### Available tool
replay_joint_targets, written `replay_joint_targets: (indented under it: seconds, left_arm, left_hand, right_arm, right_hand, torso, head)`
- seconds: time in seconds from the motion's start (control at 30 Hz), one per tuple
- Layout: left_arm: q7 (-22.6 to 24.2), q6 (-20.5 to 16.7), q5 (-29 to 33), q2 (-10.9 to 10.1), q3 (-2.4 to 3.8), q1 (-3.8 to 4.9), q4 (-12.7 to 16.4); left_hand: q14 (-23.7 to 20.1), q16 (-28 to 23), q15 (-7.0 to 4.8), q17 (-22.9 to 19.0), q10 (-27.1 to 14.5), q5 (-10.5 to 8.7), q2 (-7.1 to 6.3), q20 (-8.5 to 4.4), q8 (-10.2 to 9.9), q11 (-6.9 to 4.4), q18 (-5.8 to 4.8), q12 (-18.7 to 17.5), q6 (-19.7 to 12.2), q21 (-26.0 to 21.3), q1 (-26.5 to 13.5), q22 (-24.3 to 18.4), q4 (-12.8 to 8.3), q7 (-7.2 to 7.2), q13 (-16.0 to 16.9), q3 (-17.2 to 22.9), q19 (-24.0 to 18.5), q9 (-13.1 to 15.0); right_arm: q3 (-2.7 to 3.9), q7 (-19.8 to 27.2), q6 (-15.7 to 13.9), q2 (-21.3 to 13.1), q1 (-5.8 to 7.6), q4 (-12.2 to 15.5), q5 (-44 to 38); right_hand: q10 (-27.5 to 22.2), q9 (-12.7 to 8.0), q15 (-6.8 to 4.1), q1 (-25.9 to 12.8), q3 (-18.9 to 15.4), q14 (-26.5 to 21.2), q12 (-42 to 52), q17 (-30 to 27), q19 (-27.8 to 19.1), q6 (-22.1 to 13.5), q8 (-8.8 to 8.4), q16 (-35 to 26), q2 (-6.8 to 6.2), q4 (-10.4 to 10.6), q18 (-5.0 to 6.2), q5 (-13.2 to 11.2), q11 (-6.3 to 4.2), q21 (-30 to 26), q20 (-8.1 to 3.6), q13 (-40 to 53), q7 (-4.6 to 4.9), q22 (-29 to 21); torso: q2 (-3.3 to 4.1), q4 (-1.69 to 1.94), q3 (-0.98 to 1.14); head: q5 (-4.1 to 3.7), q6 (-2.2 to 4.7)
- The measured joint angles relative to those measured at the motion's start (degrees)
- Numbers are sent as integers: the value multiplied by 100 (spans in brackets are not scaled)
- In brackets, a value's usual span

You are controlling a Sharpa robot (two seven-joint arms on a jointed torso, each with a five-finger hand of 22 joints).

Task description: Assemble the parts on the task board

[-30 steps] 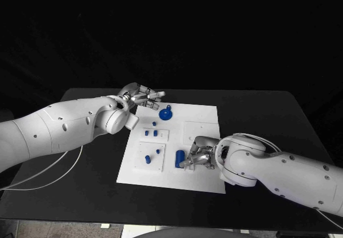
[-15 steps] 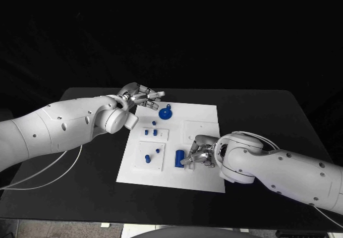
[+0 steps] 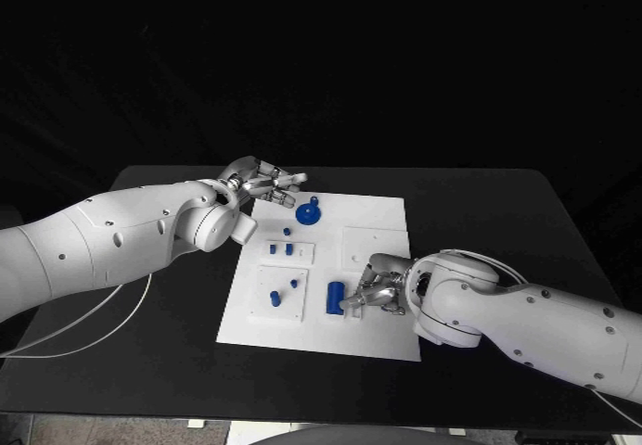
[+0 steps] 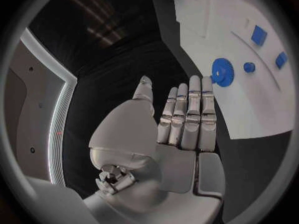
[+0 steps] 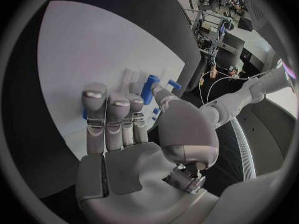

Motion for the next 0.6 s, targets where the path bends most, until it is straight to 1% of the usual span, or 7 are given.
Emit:
replay_joint_targets:
  seconds: [0.03,0.07,0.2,0.33,0.43,0.53,0.6]
  left_arm:
    - [0,0,-1,-3,0,0,0]
    - [0,0,-2,-6,0,0,0]
    - [0,0,-5,-16,0,0,0]
    - [0,0,-7,-20,0,0,3]
    - [0,2,-8,-23,-1,0,5]
    - [0,2,-9,-24,-4,0,5]
    - [0,2,-9,-25,-8,0,4]
  left_hand:
    - [0,0,0,0,0,0,0,0,0,0,0,0,0,0,0,0,0,0,0,0,0,0]
    - [0,0,0,0,0,0,0,0,0,0,0,0,0,0,0,0,0,0,0,0,0,0]
    - [0,0,0,0,0,0,0,0,0,0,1,0,0,0,0,0,0,0,0,0,0,0]
    - [0,0,0,-1,0,0,0,0,0,0,1,0,0,0,0,0,0,0,0,0,0,-1]
    - [0,0,0,-1,0,0,0,0,0,0,1,0,0,0,0,0,0,0,0,0,0,-1]
    - [0,0,0,-1,0,0,0,0,0,0,1,0,0,0,0,0,0,0,0,0,0,-1]
    - [0,0,0,-1,0,0,0,0,0,0,1,0,0,0,0,1,0,0,0,0,0,-1]
  right_arm:
    - [2,18,-53,-56,-9,11,24]
    - [19,46,-110,-109,-18,33,56]
    - [194,177,-331,-302,-23,76,266]
    - [437,353,-489,-525,-19,105,550]
    - [596,485,-540,-701,-18,130,734]
    - [690,582,-549,-859,-12,171,854]
    - [740,617,-531,-971,-1,184,914]
  right_hand:
    - [0,6,0,84,8,0,0,-7,0,-4,0,-16,-84,170,0,0,0,0,0,1,4,0]
    - [0,9,0,136,4,0,0,-9,0,-34,-15,-17,-136,254,0,0,0,0,0,8,-4,0]
    - [0,32,0,218,-64,0,-24,-71,0,-128,-17,-94,-214,468,0,0,0,-74,0,-8,26,0]
    - [-21,42,0,320,-248,0,-24,-74,0,-197,-17,-94,-112,378,0,0,21,-74,0,-10,54,0]
    - [-22,42,0,408,-339,0,-24,-74,0,-216,-17,-94,-15,284,1,0,21,-74,0,-10,45,0]
    - [-21,52,0,483,-352,0,-24,-69,0,-228,-17,-94,97,141,0,0,21,-74,0,-8,44,0]
    - [-21,108,0,548,-385,0,-24,-63,0,-140,-17,-94,163,-4,0,0,21,-74,0,-1,-11,0]
  torso:
    - [0,0,1]
    - [0,-1,1]
    - [-2,-7,2]
    - [-2,-14,3]
    - [-2,-15,5]
    - [-3,-17,5]
    - [-5,-18,5]
  head:
    - [-5,5]
    - [-10,9]
    - [-41,30]
    - [-82,60]
    - [-114,82]
    - [-139,89]
    - [-154,90]
